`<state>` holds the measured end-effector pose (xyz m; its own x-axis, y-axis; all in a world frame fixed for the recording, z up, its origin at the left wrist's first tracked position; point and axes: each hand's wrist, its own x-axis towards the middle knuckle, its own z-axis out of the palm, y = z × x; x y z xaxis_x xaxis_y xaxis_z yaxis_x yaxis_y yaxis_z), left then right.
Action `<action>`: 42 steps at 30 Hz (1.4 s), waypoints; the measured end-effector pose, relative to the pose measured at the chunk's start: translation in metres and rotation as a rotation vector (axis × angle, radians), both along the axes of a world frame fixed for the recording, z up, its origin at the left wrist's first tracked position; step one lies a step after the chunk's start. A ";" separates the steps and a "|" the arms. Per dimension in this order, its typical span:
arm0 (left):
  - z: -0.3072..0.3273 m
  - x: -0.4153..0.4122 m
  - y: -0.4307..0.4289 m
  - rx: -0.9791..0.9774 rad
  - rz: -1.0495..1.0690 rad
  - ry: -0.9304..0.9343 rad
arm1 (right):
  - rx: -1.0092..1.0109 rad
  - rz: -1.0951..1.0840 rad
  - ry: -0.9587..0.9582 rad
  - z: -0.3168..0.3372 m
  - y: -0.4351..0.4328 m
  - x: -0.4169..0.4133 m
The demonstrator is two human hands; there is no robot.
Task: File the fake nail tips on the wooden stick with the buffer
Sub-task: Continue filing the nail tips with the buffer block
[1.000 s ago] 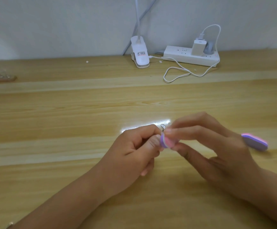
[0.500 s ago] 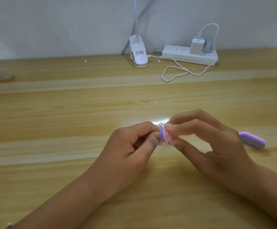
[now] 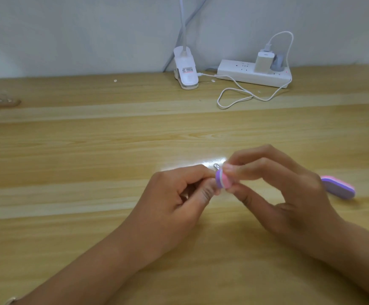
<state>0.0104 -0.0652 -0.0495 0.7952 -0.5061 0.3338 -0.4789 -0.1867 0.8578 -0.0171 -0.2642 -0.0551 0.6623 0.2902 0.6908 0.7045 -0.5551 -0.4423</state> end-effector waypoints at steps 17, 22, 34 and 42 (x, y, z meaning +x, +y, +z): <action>0.000 -0.002 -0.002 -0.009 -0.003 0.043 | -0.026 0.033 -0.007 -0.003 0.005 -0.004; -0.002 -0.001 0.000 -0.081 -0.022 0.117 | 0.011 -0.071 0.041 -0.001 -0.009 0.008; 0.000 -0.002 0.000 -0.211 0.055 0.307 | 0.061 -0.073 0.081 -0.002 -0.014 0.009; 0.004 -0.002 0.001 -0.188 0.114 0.294 | -0.083 0.047 0.022 -0.001 -0.010 0.000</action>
